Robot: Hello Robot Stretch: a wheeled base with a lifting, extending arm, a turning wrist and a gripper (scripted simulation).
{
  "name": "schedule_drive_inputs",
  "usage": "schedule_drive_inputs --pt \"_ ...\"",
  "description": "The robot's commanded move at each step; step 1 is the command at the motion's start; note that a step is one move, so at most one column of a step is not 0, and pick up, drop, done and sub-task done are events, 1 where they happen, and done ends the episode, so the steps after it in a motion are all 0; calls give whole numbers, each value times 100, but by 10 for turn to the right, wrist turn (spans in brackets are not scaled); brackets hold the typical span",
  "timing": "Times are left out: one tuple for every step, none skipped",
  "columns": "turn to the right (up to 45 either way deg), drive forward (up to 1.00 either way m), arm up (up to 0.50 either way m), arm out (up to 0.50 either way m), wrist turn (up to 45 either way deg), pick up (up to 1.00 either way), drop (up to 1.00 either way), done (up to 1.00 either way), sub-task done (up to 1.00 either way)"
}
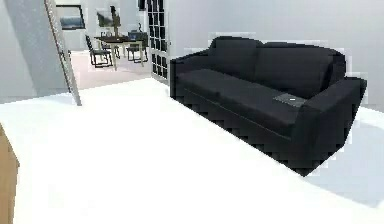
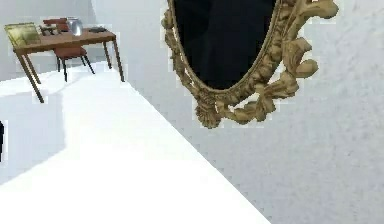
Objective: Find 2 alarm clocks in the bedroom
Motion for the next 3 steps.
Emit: schedule_drive_inputs --pt "-180 0 0 0 0 0 0 0 0" --pt "0 100 0 0 0 0 0 0 0" --pt "-30 0 0 0 0 0 0 0 0"
